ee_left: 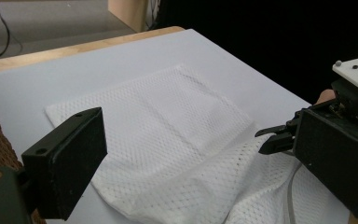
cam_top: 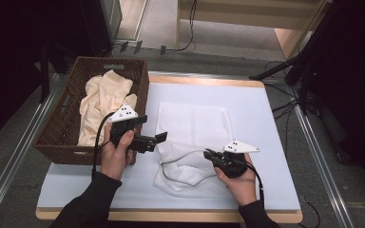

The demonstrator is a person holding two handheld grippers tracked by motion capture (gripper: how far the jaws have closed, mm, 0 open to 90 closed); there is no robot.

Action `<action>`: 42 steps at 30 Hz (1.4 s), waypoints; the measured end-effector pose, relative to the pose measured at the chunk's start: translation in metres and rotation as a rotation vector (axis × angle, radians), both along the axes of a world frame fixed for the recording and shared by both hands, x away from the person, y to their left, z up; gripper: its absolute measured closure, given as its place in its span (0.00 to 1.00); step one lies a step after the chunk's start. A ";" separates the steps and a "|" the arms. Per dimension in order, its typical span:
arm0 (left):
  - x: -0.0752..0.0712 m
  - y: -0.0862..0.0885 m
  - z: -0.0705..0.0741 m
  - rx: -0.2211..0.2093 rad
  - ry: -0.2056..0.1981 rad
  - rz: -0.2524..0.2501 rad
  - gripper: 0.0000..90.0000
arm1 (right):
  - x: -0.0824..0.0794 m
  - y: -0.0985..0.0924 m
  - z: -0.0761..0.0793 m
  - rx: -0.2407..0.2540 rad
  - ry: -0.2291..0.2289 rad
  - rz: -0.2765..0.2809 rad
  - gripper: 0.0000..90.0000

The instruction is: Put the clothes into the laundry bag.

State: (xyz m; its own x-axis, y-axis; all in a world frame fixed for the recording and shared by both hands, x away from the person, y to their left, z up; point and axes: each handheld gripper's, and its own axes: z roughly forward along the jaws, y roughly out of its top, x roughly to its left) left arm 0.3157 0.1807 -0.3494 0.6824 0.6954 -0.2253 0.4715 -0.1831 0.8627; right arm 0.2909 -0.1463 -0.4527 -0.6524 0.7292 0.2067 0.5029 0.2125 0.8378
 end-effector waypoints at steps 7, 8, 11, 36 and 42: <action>0.012 0.002 -0.003 0.016 0.011 0.016 0.03 | 0.000 0.001 -0.001 -0.005 0.001 0.000 0.95; 0.014 0.002 -0.003 0.013 0.014 0.021 0.01 | 0.000 0.000 -0.001 -0.005 0.002 -0.001 0.95; 0.017 0.003 -0.001 -0.003 0.034 0.009 0.00 | 0.000 0.000 -0.001 -0.005 0.002 0.000 0.95; 0.075 0.062 0.003 0.008 0.056 0.233 0.00 | 0.000 0.000 -0.003 -0.009 -0.005 0.004 0.97; 0.096 0.090 -0.012 0.021 0.135 0.328 0.00 | 0.000 0.001 -0.003 -0.008 0.000 0.006 0.96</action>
